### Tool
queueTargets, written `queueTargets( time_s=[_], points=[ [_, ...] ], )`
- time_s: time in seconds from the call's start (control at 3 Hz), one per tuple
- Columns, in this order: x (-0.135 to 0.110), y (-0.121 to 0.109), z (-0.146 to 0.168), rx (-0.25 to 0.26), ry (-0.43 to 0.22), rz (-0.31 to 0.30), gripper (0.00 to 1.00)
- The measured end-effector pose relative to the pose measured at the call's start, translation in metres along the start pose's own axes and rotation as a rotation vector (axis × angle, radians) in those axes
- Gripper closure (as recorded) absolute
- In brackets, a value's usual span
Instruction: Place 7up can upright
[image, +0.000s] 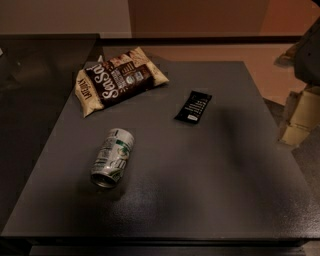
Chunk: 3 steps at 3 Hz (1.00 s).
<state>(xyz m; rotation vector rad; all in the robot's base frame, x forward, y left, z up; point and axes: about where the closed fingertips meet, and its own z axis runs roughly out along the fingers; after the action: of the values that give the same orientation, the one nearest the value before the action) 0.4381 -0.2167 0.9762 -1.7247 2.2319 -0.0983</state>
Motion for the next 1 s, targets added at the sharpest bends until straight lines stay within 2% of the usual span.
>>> queueTargets(
  time_s=[0.33, 0.67, 1.0],
  points=[
    [0.000, 0.000, 0.000, 0.000, 0.000, 0.000, 0.00],
    [-0.020, 0.003, -0.001, 0.009, -0.017, -0.089, 0.00],
    [-0.046, 0.010, 0.001, 0.007, -0.048, -0.222, 0.00]
  ],
)
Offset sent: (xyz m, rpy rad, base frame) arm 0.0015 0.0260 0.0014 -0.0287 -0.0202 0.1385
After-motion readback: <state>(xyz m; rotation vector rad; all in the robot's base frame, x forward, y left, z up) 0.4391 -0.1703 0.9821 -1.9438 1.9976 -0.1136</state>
